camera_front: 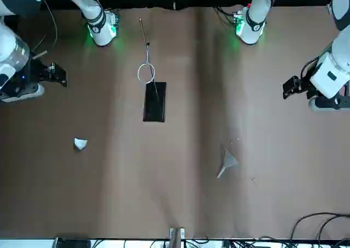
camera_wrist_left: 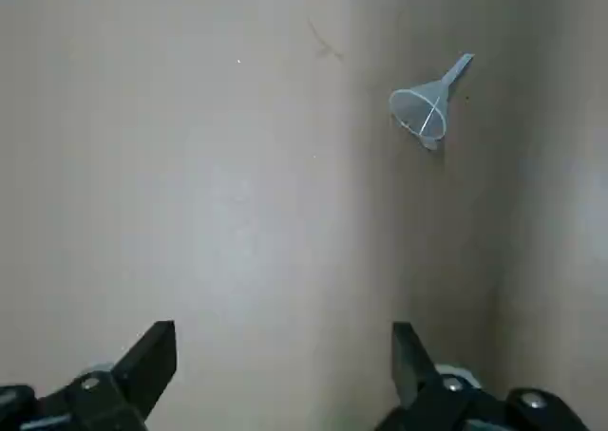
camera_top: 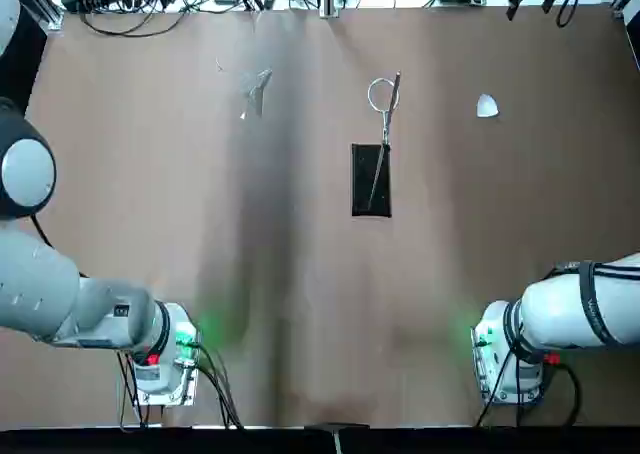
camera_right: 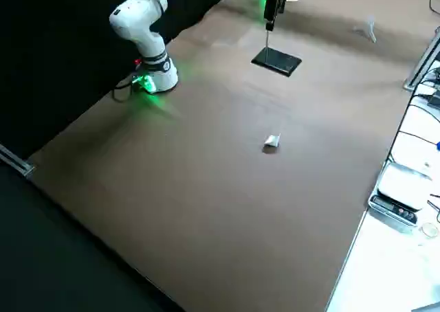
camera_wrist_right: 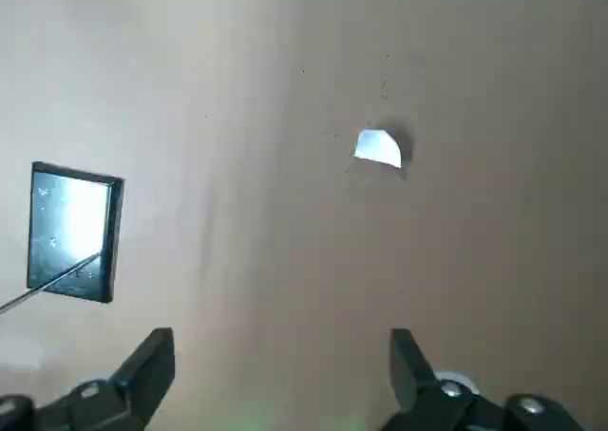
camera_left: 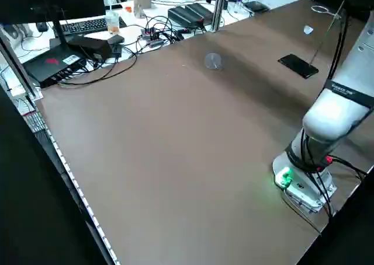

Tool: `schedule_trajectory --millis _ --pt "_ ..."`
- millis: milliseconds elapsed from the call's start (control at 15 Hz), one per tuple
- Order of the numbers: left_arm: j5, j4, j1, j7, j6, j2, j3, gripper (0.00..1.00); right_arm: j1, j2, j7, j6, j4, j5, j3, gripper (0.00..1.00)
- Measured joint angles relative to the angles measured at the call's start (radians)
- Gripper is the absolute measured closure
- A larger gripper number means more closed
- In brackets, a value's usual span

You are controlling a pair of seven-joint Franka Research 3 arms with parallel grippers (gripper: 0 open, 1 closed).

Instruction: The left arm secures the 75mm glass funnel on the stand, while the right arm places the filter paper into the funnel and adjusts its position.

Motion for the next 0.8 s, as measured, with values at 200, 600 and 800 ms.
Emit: schedule_trajectory --millis 200,600,800 --pt "0.000 0.000 0.000 0.004 0.000 0.000 0.000 0.00 -0.009 0.000 0.000 0.000 -0.002 -0.001 -0.001 0.00" --pt "-0.109 -0.011 0.102 -0.012 0.011 0.094 0.004 0.00 -0.064 0.000 0.000 0.001 -0.005 0.004 -0.001 0.00" --pt "-0.246 -0.017 0.164 -0.026 0.109 0.216 0.006 0.00 -0.061 0.001 -0.001 -0.001 -0.013 0.007 0.012 0.00"
